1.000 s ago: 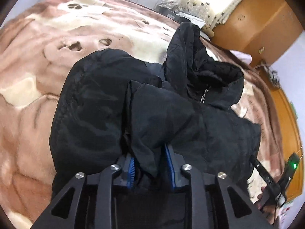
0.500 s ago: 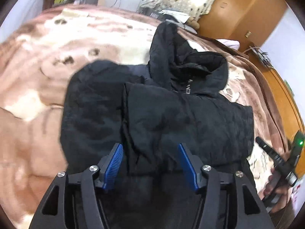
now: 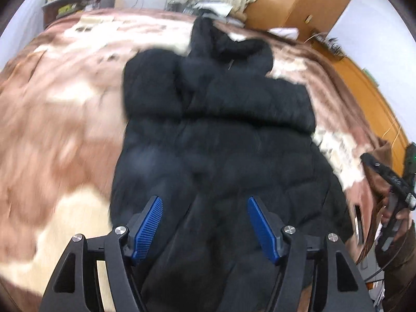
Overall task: Fold large clothes
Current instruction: 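Move both tools to the hem of the narrowed jacket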
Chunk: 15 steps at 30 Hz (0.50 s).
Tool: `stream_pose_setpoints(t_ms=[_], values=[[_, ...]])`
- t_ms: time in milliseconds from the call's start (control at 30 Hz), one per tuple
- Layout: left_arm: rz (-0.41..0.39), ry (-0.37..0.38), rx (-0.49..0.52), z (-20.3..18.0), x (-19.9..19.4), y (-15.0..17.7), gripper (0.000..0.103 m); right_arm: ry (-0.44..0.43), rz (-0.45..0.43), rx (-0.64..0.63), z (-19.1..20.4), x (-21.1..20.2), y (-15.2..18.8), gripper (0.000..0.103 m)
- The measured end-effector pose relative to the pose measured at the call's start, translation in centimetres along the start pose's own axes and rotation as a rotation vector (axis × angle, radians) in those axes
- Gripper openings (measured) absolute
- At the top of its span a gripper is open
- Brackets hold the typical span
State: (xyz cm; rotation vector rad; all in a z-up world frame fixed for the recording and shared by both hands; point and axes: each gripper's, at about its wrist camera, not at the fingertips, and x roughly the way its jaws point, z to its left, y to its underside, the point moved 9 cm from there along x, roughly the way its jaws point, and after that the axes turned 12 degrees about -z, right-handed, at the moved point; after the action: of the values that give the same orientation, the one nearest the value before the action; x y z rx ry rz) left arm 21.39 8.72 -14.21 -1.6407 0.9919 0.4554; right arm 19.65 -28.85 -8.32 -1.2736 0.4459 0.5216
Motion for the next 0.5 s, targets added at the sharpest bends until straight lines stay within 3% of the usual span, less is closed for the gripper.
stream_pose_setpoints(t_ms=[133,233,367,500], values=[[0.061,-0.023,0.039,0.9,-0.9,4.1,0.068,-0.012,0.070,0.023,-2.0,-1.9,4.7,0.071],[0.071,-0.033,0.059,1.4,-1.6,6.4,0.068,0.050,0.124,0.019,-3.8,-2.7,8.4,0.071],[0.084,-0.021,0.013,1.9,-2.0,8.3,0.073,0.076,0.135,-0.075,-3.9,-3.7,11.2,0.072],[0.069,-0.032,0.006,2.1,-2.2,9.4,0.073,0.089,0.178,0.005,-5.6,-3.5,13.0,0.074]])
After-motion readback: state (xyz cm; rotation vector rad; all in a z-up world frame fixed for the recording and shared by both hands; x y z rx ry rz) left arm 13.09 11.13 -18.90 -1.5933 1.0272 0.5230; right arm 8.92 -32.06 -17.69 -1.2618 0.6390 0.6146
